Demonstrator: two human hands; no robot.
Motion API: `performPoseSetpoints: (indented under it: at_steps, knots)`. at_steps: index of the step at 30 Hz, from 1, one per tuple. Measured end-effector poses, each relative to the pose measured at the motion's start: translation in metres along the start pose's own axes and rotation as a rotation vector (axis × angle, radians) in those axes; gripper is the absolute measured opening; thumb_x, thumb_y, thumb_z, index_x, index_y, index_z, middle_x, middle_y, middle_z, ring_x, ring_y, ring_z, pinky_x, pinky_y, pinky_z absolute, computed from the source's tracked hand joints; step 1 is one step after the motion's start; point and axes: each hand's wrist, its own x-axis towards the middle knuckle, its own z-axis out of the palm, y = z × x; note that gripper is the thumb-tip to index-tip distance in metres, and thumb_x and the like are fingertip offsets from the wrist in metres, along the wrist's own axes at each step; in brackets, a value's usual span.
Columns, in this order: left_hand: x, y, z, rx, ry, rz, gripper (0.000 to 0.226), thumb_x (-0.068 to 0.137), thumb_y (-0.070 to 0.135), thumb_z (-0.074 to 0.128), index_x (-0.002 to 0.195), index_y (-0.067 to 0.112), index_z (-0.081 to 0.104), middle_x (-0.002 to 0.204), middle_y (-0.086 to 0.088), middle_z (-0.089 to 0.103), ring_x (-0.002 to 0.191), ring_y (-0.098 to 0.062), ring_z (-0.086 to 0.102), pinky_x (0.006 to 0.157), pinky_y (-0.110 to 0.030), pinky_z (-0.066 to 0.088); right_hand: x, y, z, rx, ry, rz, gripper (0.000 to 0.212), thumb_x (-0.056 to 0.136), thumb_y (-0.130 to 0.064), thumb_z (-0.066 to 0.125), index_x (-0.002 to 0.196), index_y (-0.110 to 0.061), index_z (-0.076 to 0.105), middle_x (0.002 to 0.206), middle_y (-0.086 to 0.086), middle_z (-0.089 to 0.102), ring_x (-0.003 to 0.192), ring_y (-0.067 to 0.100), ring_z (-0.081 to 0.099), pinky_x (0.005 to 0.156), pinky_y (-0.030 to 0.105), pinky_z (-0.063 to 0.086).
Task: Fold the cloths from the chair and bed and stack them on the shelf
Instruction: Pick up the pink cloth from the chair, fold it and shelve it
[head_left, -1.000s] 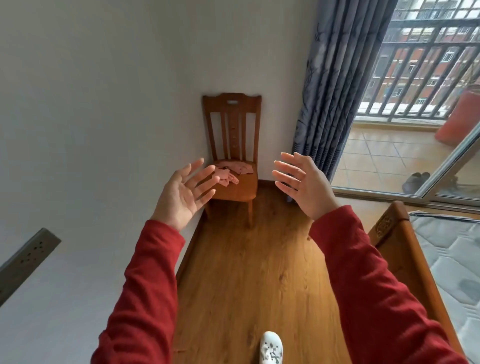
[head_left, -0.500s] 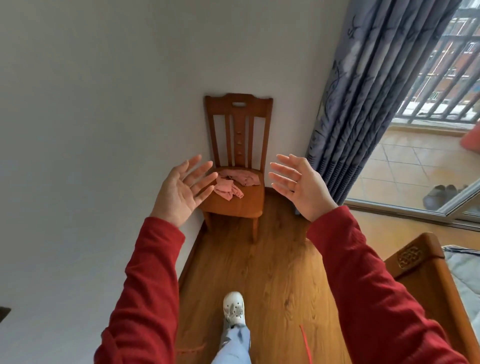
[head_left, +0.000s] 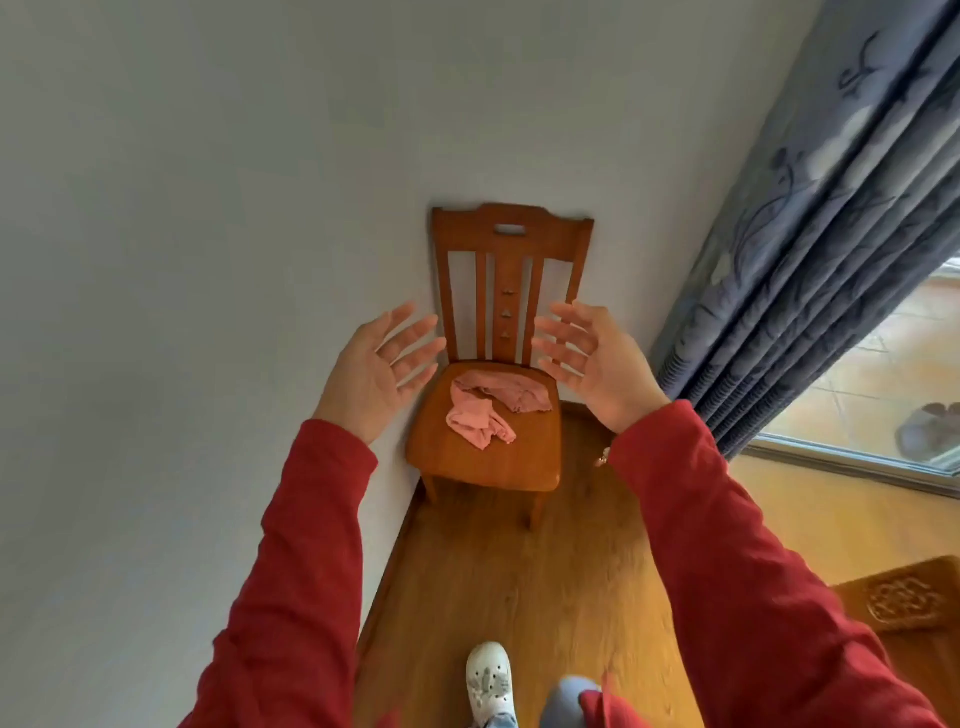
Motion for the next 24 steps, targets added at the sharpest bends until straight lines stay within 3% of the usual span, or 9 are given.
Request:
performPoseSetpoints:
  at_steps: [10, 15, 21, 24]
  knots:
    - [0.104, -0.013, -0.02, 0.009, 0.045, -0.087, 0.04, 0.102, 0.036, 0.042, 0.137, 0.02, 0.055, 0.129, -0.004, 0.066, 0.117, -0.023, 0.065, 0.102, -0.041, 0.047, 0.111, 0.013, 0.009, -0.042, 0.031, 0.103, 0.024, 0.1, -0.035, 0.05, 0.107, -0.022, 0.068, 0.119, 0.004, 0.071, 0.108, 0.021, 0.067, 0.095, 0.037, 0.054]
    - [0.172, -0.023, -0.022, 0.023, 0.083, -0.145, 0.04, 0.103, 0.037, 0.04, 0.136, 0.021, 0.055, 0.129, -0.003, 0.066, 0.117, -0.023, 0.065, 0.103, -0.041, 0.047, 0.186, 0.017, 0.002, -0.018, 0.064, 0.187, 0.025, 0.098, -0.034, 0.055, 0.109, -0.018, 0.071, 0.114, 0.004, 0.073, 0.107, 0.022, 0.069, 0.084, 0.037, 0.059]
    - [0.257, -0.044, -0.026, 0.006, 0.16, -0.199, 0.04, 0.103, 0.037, 0.038, 0.136, 0.021, 0.055, 0.128, -0.002, 0.067, 0.116, -0.022, 0.066, 0.102, -0.041, 0.047, 0.285, 0.023, -0.007, -0.065, 0.041, 0.255, 0.025, 0.1, -0.034, 0.051, 0.109, -0.02, 0.07, 0.115, 0.004, 0.073, 0.109, 0.022, 0.068, 0.089, 0.037, 0.057]
    - [0.293, -0.062, -0.037, -0.006, 0.191, -0.221, 0.041, 0.104, 0.038, 0.036, 0.137, 0.022, 0.053, 0.131, -0.002, 0.065, 0.117, -0.021, 0.065, 0.1, -0.039, 0.049, 0.33, 0.041, -0.01, -0.076, 0.053, 0.307, 0.027, 0.098, -0.034, 0.054, 0.112, -0.018, 0.07, 0.114, 0.004, 0.074, 0.107, 0.021, 0.069, 0.081, 0.033, 0.059]
